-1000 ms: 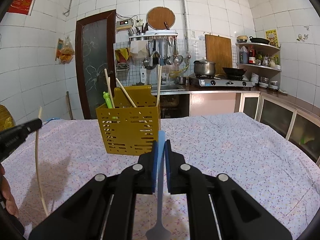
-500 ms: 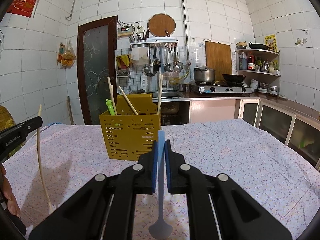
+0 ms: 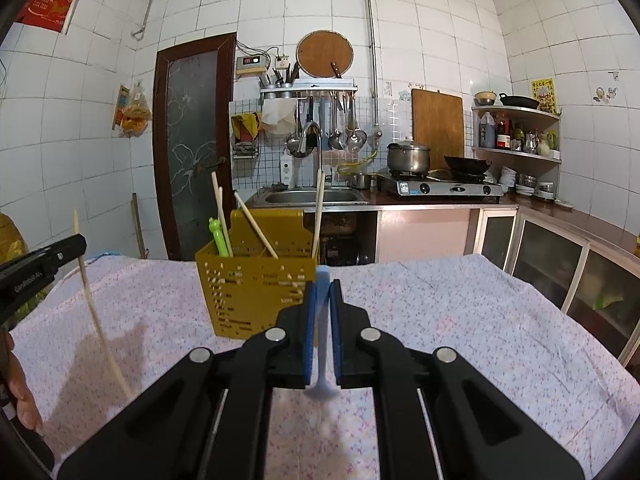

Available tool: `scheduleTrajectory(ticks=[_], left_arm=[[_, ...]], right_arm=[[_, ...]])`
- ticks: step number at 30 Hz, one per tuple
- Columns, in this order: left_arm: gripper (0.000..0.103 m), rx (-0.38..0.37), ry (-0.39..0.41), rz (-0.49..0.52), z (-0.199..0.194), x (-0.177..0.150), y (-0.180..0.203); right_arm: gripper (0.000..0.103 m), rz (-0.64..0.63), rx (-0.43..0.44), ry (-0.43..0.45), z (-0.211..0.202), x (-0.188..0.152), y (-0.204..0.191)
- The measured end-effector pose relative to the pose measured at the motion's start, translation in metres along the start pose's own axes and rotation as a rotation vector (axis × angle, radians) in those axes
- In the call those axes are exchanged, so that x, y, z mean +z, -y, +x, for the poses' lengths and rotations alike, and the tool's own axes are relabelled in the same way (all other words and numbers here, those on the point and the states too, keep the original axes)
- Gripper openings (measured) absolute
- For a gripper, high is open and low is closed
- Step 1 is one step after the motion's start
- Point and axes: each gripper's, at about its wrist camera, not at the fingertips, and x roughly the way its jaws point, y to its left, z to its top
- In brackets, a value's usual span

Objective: Organize utensils
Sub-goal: 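Carry the chopstick and spatula into the yellow holder and open both tools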

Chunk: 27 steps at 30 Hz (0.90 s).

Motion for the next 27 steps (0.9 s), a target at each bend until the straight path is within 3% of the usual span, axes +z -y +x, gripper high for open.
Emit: scheduleTrajectory(ticks=[14, 27], left_arm=[[0.004, -0.046, 0.033, -0.017, 0.031, 0.049, 0.023], [0.004, -0.098, 0.2, 0.003, 0.049, 0.136, 0.057]], right_arm=[[0.007, -0.024, 0.007, 0.019, 0.025, 0.04, -0.004], [0.007, -0.054, 0.024, 0.147, 0.042, 0.129, -0.019]])
